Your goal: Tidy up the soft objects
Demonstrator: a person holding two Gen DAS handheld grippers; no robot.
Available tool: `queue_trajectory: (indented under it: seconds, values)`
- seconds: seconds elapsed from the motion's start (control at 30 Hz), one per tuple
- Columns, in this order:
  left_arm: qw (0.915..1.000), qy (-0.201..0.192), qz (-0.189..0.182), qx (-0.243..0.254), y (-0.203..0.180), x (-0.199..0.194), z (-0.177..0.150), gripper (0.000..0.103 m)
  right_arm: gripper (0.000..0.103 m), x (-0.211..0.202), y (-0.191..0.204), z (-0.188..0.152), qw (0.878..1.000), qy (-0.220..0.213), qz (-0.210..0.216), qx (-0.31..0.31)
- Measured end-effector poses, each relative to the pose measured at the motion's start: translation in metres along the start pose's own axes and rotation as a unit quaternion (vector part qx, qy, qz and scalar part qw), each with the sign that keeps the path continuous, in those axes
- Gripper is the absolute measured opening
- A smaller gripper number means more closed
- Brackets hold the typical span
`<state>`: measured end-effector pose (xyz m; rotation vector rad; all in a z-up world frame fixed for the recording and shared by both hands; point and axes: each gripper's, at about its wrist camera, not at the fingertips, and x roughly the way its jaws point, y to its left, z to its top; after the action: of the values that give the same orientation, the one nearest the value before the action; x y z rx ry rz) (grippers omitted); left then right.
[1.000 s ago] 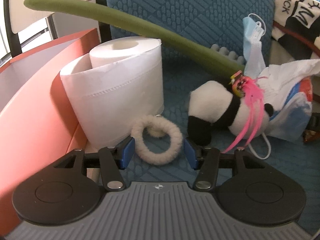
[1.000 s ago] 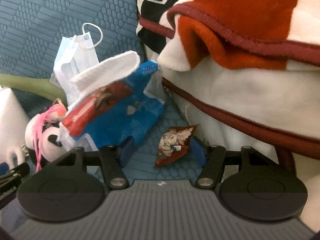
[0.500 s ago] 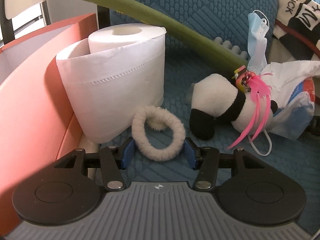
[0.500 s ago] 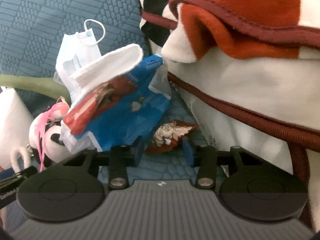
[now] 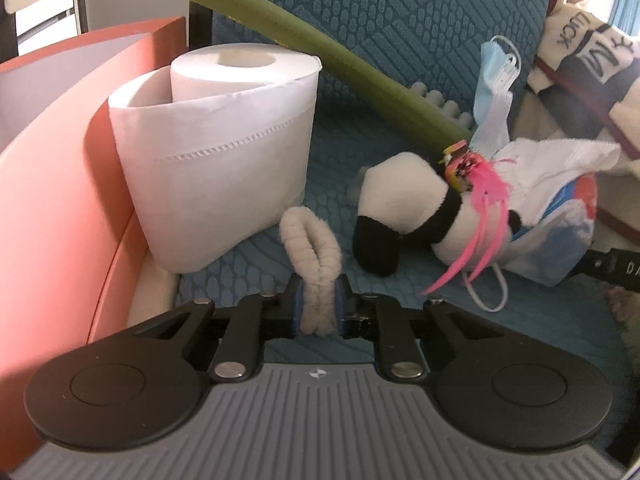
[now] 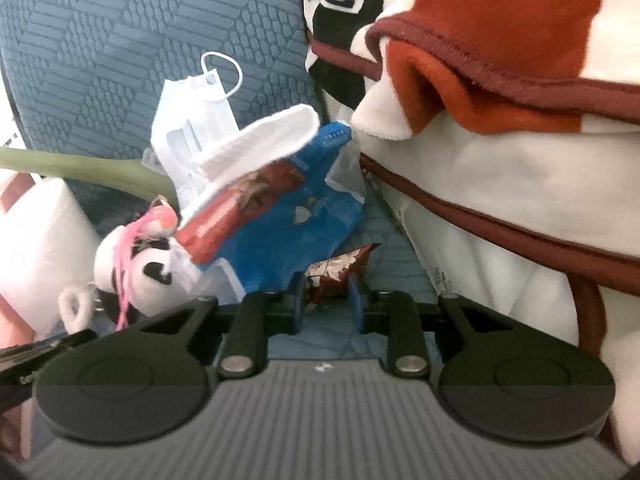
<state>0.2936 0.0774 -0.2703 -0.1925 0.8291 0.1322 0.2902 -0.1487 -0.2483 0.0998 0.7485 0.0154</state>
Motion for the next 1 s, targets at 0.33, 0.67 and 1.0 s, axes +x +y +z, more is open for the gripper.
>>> queue_trajectory:
  seconds: [0.33,0.67,1.0]
  values:
    - [0.9992,-0.010,-0.034,-0.018,-0.003,-0.035,-0.003,0.019,0.021,-0.024,0.018,-0.008,0.999,-0.005,0.013,-0.032]
    - [0.9974,-0.009,-0.064,-0.031,-0.006,-0.065,-0.016,0.019,0.019,-0.060,0.023,-0.026,0.998,-0.002,0.049,-0.030]
    - [0.9957,-0.008,-0.085,-0.036,0.001,-0.087,-0.020,0.019,0.019,-0.082,0.026,-0.026,0.996,-0.006,0.079,-0.033]
